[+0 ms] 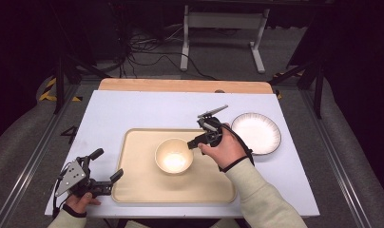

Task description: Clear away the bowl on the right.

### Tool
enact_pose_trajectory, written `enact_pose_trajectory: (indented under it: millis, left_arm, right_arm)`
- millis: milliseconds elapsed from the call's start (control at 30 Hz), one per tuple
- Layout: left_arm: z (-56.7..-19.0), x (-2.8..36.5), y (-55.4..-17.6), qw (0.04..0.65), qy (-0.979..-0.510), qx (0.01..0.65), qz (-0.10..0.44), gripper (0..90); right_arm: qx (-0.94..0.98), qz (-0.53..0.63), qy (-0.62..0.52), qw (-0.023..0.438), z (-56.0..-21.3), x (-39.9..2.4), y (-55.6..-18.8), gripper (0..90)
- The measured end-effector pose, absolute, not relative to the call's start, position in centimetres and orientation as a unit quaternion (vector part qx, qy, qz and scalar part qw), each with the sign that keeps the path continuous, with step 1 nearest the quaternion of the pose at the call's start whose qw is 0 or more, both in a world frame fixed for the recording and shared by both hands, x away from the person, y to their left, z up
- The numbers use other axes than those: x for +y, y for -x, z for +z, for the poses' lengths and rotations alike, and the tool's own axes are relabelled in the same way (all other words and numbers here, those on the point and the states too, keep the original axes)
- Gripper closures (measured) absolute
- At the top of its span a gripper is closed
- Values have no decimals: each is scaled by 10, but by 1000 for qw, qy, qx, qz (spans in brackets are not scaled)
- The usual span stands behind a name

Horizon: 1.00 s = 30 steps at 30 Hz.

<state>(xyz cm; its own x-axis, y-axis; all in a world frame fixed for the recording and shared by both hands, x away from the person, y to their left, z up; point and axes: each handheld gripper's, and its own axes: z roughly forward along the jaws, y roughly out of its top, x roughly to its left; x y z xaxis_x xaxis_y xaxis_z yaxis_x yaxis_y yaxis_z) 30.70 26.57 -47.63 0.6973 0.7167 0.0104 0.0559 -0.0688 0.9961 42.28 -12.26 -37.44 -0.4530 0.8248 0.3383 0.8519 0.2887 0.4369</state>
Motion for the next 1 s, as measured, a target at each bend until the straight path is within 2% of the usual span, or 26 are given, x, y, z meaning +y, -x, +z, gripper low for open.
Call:
enact_pose_trajectory:
  millis: [133,433,1000]
  left_arm:
    - [-476,265,-307,622,-679,286,265,2]
    - [-476,265,-307,621,-679,287,265,2]
    - [-476,265,-307,620,-681,285,268,2]
  right_arm:
    - [-816,-328,475,-17,-371,-128,-414,581]
    - [-817,-368,441,-38,-367,-148,-400,557]
    - [-803,-480,334,-117,-369,-188,-374,477]
